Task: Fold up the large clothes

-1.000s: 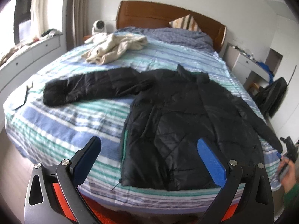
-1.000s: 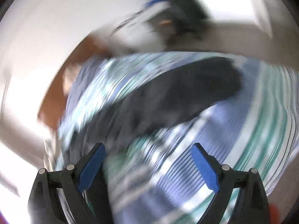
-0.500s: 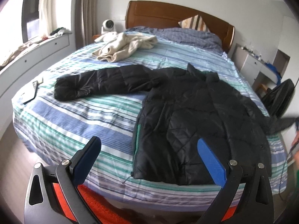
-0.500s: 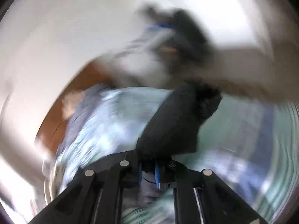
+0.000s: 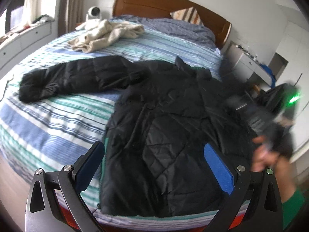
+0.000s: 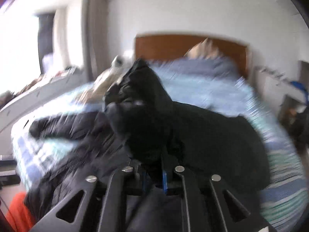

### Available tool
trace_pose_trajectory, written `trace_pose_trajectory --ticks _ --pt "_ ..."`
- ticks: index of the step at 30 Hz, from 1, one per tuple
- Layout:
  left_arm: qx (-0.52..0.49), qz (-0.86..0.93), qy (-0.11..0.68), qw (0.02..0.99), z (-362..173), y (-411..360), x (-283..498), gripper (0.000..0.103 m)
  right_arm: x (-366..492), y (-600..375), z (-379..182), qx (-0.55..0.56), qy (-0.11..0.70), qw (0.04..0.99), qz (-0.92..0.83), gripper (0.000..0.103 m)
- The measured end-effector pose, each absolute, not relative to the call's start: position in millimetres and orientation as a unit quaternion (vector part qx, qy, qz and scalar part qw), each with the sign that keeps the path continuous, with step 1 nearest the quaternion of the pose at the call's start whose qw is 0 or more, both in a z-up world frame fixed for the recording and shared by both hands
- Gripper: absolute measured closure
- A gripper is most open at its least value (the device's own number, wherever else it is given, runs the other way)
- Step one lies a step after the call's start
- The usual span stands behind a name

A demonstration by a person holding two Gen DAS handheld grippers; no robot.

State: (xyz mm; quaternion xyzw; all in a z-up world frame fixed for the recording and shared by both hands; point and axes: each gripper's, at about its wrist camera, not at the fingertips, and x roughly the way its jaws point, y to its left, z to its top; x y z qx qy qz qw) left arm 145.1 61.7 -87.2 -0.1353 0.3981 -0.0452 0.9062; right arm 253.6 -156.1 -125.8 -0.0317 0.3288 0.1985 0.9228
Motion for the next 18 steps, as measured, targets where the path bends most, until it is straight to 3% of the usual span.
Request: trace_pose_trajectory --ticks 1,2,8,13,14,16,17,18 --pt "-0.136 -0.051 0.401 0.904 -89.2 61.7 148.0 0.000 248.6 -147.6 -141.0 -0.018 0.353 0.909 0.223 0.032" --pt "-0.137 -0.062 0.406 0.901 -92.4 61.5 152.3 0.000 247.9 -145.4 -154.3 -0.002 0.370 0.897 0.242 0.000" --pt "-0.156 -0.122 0.421 0.885 -103.5 59.3 180.8 0.001 173.9 -170.0 -149.8 0.040 0.333 0.904 0.264 0.000" --pt "-0.150 -0.156 0.456 0.863 -124.5 27.8 248.6 0.003 117.7 -236.5 -140.6 0.070 0.325 0.916 0.225 0.000" --pt "-0.140 -0.151 0.467 0.860 -132.1 17.7 265.0 0.010 109.3 -247.2 -140.3 0.074 0.325 0.918 0.214 0.000" --pt "-0.118 -0.143 0.496 0.849 -149.7 -1.8 294.0 0.035 101.6 -261.8 -138.2 0.078 0.326 0.923 0.192 0.000" --pt "-0.111 -0.140 0.507 0.843 -156.2 -7.8 302.0 0.058 97.7 -270.4 -136.3 0.081 0.325 0.925 0.179 0.000" --pt "-0.101 -0.132 0.520 0.838 -163.8 -15.4 311.6 0.071 91.3 -280.9 -135.9 0.088 0.323 0.928 0.163 0.000"
